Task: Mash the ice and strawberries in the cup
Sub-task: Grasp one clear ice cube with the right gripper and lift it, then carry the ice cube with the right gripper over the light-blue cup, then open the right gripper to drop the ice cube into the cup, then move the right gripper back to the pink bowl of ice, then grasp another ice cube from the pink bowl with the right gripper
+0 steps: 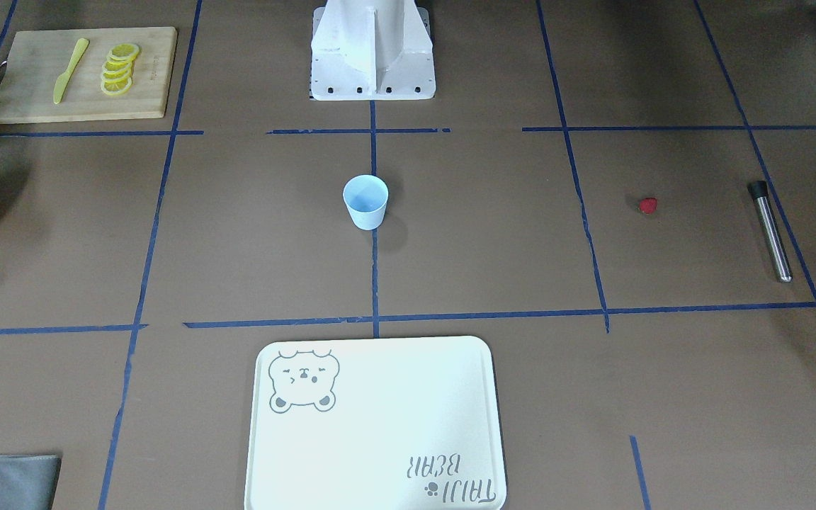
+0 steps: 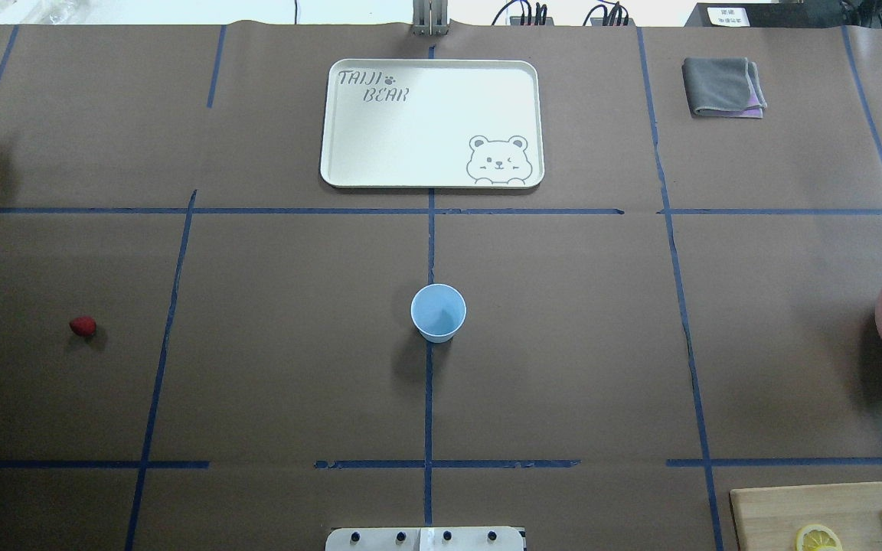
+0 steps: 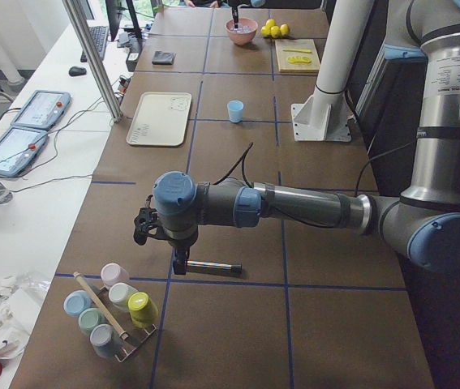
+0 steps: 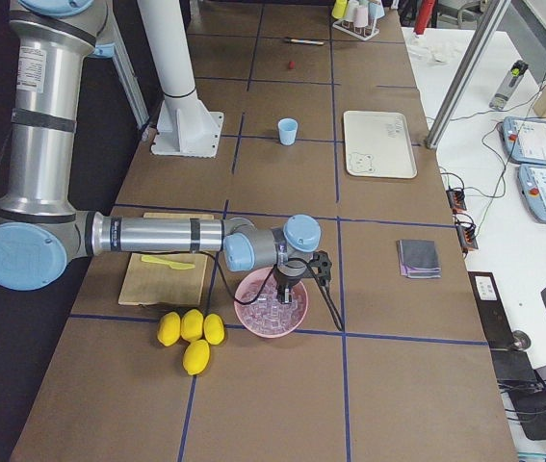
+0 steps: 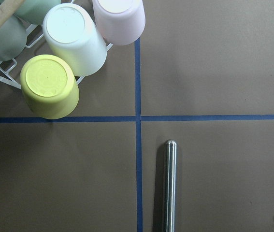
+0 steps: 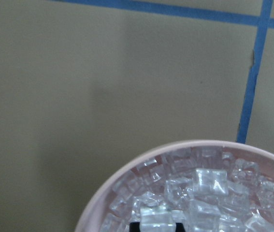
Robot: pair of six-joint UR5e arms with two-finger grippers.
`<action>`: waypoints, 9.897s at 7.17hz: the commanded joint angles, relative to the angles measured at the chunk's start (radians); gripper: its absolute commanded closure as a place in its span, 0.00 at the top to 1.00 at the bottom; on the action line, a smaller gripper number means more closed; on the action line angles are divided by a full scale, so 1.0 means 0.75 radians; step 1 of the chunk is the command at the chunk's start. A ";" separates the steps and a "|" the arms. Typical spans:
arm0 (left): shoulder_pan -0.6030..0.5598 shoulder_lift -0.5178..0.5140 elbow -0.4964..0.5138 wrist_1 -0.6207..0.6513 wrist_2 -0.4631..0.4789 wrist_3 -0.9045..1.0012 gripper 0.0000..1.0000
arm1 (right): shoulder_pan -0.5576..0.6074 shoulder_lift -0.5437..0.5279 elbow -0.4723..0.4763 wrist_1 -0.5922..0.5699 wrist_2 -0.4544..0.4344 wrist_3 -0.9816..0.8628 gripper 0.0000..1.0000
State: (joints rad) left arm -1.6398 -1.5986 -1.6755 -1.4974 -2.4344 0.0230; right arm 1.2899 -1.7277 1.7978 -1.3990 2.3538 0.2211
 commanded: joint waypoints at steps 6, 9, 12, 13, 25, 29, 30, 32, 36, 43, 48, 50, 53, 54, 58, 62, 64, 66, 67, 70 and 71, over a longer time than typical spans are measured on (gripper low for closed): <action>0.000 0.004 -0.022 0.002 0.002 0.000 1.00 | -0.256 0.511 0.174 -0.024 -0.009 0.563 0.01; 0.000 0.002 -0.022 0.008 0.000 0.000 1.00 | -0.595 0.910 0.178 -0.373 -0.282 0.872 0.01; 0.000 0.002 -0.020 0.010 0.002 -0.002 1.00 | -0.956 1.143 0.058 -0.453 -0.590 1.255 0.01; 0.002 0.006 -0.020 0.010 0.000 0.000 1.00 | -1.003 1.205 -0.003 -0.474 -0.602 1.302 0.01; 0.002 0.002 -0.020 0.010 0.000 -0.002 1.00 | -1.108 1.316 -0.170 -0.475 -0.688 1.341 0.46; 0.002 0.000 -0.022 0.013 0.000 -0.002 1.00 | -1.106 1.320 -0.158 -0.475 -0.690 1.344 0.80; 0.002 0.000 -0.024 0.011 0.000 -0.002 1.00 | -1.086 1.318 -0.127 -0.477 -0.696 1.344 0.90; 0.002 0.000 -0.026 0.010 0.000 -0.002 1.00 | -0.974 1.285 -0.054 -0.479 -0.686 1.342 0.99; 0.002 0.004 -0.059 0.006 0.002 -0.002 1.00 | -0.635 0.767 0.378 -0.471 -0.568 0.987 0.99; 0.000 0.051 -0.175 0.017 0.004 -0.004 1.00 | 0.020 -0.071 0.260 0.012 -0.059 0.188 0.99; 0.000 0.053 -0.200 0.015 0.002 -0.057 1.00 | 0.049 -0.091 0.068 0.014 -0.146 0.096 0.99; 0.000 0.053 -0.200 0.015 0.002 -0.057 1.00 | 0.045 -0.093 -0.020 0.016 -0.144 0.002 0.92; 0.000 0.053 -0.214 0.015 0.002 -0.057 1.00 | -0.014 -0.083 -0.035 0.012 -0.162 -0.035 0.79; 0.000 0.064 -0.218 0.015 0.002 -0.057 1.00 | -0.016 -0.083 -0.057 0.012 -0.185 -0.069 0.78; 0.000 0.066 -0.233 0.015 0.002 -0.059 1.00 | -0.018 -0.075 -0.115 0.012 -0.177 -0.076 0.72; 0.000 0.074 -0.249 0.017 0.002 -0.059 1.00 | -0.039 -0.071 -0.133 0.010 -0.177 -0.064 0.62; 0.000 0.076 -0.253 0.015 0.002 -0.059 1.00 | -0.043 -0.040 -0.155 0.010 -0.177 -0.066 0.62; 0.000 0.078 -0.259 0.017 0.002 -0.059 1.00 | -0.043 -0.040 -0.155 0.014 -0.173 -0.066 0.62; 0.000 0.088 -0.269 0.017 0.002 -0.059 1.00 | -0.043 -0.040 -0.155 0.014 -0.171 -0.066 0.62; 0.000 0.090 -0.272 0.017 0.002 -0.059 1.00 | -0.045 -0.042 -0.155 0.012 -0.163 -0.064 0.62; 0.000 0.090 -0.274 0.017 0.002 -0.059 1.00 | -0.045 -0.042 -0.155 0.012 -0.163 -0.064 0.62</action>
State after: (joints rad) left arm -1.6398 -1.5312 -1.8793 -1.4849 -2.4329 -0.0215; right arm 1.2567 -1.7588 1.6812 -1.3897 2.2311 0.1732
